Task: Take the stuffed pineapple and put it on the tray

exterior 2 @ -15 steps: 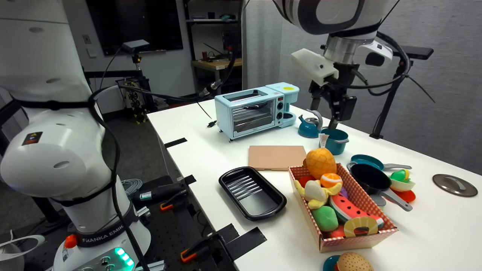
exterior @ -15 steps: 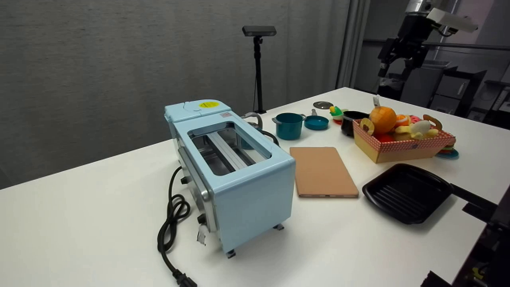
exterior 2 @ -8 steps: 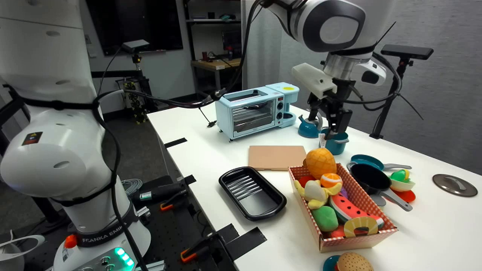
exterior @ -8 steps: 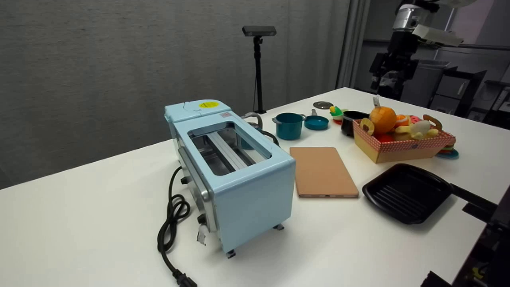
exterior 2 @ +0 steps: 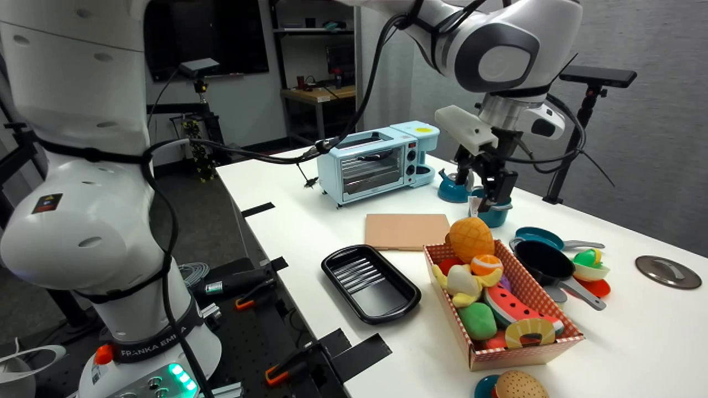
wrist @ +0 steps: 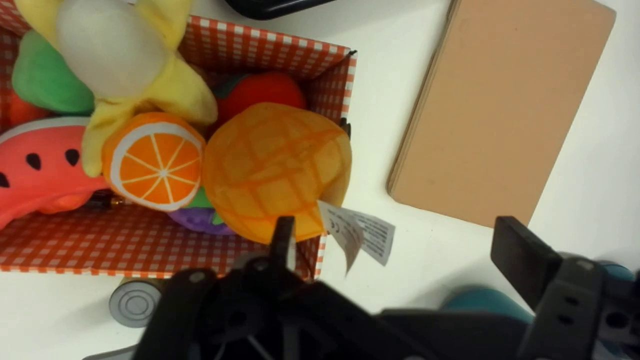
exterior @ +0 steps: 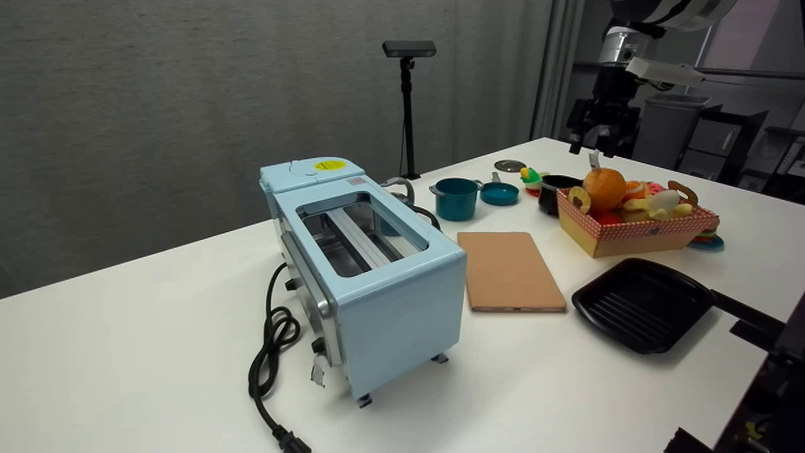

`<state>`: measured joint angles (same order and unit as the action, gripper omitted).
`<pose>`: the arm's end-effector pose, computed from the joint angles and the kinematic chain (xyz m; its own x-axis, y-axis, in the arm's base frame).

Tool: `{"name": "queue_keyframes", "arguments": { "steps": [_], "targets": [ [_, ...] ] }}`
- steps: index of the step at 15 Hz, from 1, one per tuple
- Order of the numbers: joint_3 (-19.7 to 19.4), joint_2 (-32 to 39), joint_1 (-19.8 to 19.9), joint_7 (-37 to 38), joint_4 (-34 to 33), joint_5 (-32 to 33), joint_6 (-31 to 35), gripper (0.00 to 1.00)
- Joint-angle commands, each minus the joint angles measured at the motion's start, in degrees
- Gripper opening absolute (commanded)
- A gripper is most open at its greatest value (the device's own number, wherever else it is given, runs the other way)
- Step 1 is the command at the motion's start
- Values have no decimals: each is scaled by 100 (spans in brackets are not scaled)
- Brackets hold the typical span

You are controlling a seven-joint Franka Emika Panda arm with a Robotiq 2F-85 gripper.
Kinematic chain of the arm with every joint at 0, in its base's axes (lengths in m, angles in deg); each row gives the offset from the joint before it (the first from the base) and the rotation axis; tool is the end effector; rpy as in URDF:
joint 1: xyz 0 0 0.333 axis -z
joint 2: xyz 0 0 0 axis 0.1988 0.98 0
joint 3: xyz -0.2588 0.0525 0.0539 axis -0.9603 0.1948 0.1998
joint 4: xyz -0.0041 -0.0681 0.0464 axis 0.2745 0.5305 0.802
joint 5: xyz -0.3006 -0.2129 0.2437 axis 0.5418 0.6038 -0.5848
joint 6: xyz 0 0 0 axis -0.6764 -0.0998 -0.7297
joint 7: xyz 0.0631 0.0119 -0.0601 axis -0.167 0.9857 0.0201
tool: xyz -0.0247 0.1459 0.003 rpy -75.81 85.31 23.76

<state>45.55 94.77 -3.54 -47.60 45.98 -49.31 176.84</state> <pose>0.6249 -0.1686 0.2653 0.9461 -0.3166 -0.0676 -0.3237 -0.9285 -0.1818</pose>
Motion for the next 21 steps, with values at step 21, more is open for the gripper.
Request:
{"name": "queue_keyframes", "arguments": {
  "steps": [21],
  "targets": [
    [3,579,650,138,-404,-30,-238,100]
  ]
}}
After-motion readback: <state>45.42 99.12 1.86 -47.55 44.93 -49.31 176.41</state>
